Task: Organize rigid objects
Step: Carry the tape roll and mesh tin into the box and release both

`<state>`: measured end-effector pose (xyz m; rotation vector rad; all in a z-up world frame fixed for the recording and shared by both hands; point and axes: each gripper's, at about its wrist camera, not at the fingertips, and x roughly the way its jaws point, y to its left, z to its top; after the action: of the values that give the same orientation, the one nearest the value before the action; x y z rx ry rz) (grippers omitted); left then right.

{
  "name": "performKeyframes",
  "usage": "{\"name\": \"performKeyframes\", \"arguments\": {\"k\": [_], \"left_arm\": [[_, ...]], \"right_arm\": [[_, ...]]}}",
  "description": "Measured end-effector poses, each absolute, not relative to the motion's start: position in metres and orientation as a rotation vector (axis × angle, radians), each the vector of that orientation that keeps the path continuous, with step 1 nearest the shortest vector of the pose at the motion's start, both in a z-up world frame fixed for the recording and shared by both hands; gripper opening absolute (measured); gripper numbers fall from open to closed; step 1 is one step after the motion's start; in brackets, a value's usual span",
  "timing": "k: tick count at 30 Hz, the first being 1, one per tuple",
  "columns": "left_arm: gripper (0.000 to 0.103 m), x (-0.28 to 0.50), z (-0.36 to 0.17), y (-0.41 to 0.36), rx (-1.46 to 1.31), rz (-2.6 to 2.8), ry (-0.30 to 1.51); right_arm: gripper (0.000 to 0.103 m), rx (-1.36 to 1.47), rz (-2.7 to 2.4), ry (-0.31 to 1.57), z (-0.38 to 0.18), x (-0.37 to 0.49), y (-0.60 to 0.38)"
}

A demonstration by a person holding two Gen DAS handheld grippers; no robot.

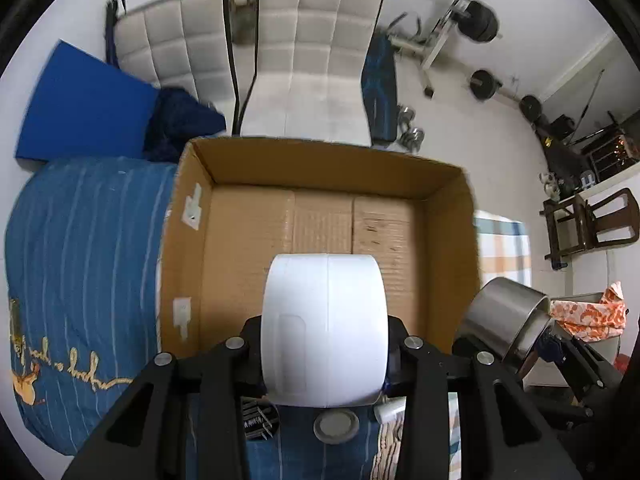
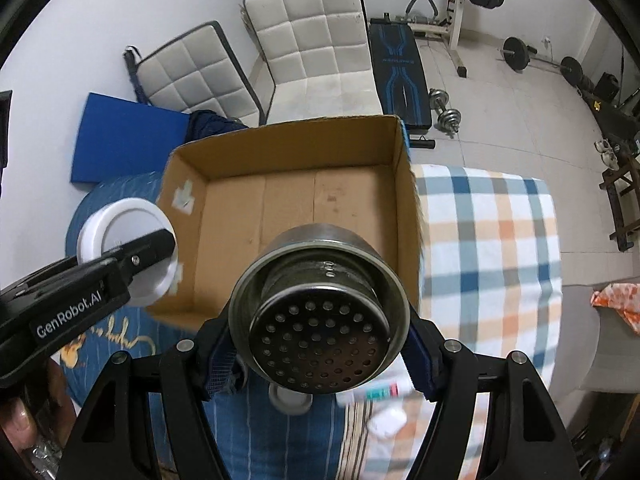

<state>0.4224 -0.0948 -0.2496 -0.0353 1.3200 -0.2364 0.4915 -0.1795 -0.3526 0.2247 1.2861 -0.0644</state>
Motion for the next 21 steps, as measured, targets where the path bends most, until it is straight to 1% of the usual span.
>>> {"name": "performKeyframes", "arguments": {"k": [5, 11, 15, 21], "left_arm": [[0.035, 0.479, -0.307, -0.097, -0.059, -0.229, 1.442], [0.035, 0.517, -0.365, -0.099, -0.096, -0.229, 1.569], [0.035, 0.531, -0.387, -0.111, -0.084, -0.247, 1.615], [0.035, 0.548, -0.413, -0.133, -0.032, -0.283, 1.670]], "right_arm": [[0.073, 0.202, -0.064, 1.359, -0.406, 0.550, -0.180], [0.073, 0.167, -0.058, 1.452, -0.464, 0.598, -0.180], [0.073, 0.127, -0.053, 1.497, -0.493, 0.622, -0.178], [0.073, 0.103, -0.047, 1.538, -0.519, 0.640, -0.176]]}}
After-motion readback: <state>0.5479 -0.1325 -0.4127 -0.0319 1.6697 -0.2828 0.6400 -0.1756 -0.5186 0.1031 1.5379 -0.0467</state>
